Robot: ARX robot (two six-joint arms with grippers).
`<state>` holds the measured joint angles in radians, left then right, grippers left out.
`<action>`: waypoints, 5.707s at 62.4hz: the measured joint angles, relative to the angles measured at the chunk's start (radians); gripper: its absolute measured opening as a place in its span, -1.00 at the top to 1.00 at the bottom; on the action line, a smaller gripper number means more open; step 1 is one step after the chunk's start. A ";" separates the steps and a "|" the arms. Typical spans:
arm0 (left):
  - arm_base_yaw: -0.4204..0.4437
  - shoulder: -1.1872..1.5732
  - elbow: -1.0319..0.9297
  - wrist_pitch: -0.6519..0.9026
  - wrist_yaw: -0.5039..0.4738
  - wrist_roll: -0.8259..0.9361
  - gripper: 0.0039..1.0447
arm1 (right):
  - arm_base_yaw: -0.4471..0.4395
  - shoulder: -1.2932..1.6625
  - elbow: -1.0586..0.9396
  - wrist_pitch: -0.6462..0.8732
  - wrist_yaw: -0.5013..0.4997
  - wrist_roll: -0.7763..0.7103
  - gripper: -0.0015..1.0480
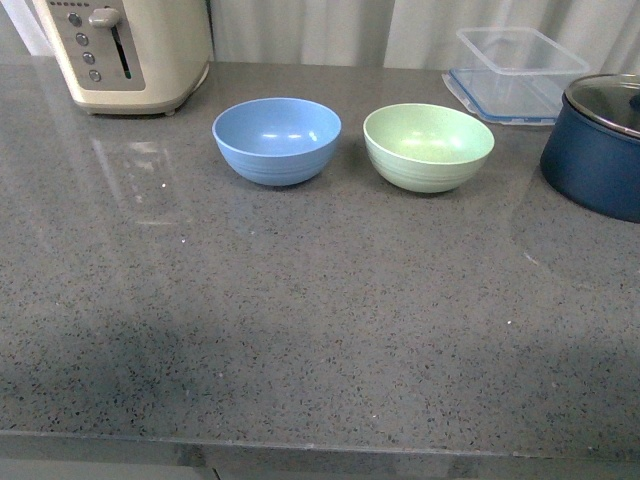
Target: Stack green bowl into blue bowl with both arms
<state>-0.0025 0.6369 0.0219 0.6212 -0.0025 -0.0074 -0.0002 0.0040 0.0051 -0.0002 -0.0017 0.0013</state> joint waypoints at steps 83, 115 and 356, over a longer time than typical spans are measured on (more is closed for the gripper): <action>0.000 -0.633 0.000 -0.621 0.000 0.000 0.93 | 0.000 0.000 0.000 0.000 0.000 0.000 -0.81; 0.000 -0.633 0.000 -0.621 0.002 0.000 -0.63 | 0.091 0.813 0.467 -0.584 0.157 0.100 -0.81; 0.000 -0.634 0.000 -0.621 0.000 0.002 -0.88 | 0.188 1.977 1.423 -0.445 -0.042 0.082 0.98</action>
<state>-0.0021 0.0032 0.0216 0.0006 -0.0021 -0.0051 0.1879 1.9808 1.4277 -0.4450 -0.0437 0.0830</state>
